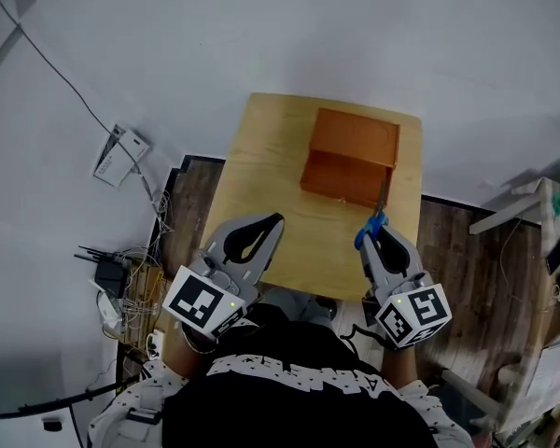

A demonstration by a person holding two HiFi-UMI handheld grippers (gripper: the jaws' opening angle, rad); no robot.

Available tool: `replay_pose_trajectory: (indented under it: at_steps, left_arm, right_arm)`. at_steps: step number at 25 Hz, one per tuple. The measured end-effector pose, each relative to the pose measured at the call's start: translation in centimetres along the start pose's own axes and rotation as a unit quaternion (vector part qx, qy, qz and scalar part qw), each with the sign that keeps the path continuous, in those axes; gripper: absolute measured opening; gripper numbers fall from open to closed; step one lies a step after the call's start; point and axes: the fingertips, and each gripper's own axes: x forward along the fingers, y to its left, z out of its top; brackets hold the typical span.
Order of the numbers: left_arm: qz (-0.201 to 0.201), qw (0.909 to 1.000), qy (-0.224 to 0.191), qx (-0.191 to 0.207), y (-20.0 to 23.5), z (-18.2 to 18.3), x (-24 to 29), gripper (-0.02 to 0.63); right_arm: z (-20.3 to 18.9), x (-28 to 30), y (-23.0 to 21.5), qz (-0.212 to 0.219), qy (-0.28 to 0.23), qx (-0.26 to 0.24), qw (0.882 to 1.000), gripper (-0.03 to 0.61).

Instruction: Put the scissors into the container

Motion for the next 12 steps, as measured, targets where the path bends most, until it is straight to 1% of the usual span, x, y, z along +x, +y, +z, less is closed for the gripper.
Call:
replay_pose_trajectory:
  at_steps: [3, 7, 12]
  left_arm:
    - [-0.014, 0.9999, -0.004, -0.001, 0.3, 0.0, 0.9, 0.002]
    - [-0.027, 0.9994, -0.021, -0.005, 0.8, 0.4, 2.7, 0.002]
    - [-0.027, 0.9989, -0.030, -0.025, 2.2, 0.9, 4.5, 0.002]
  right_arm:
    - [0.3, 0.9, 0.5, 0.002, 0.003, -0.019, 1.000, 0.101]
    - [1.1, 1.1, -0.2, -0.012, 0.000, -0.025, 1.000, 0.101]
    - [2.0, 2.1, -1.4, -0.021, 0.002, -0.033, 0.999, 0.101]
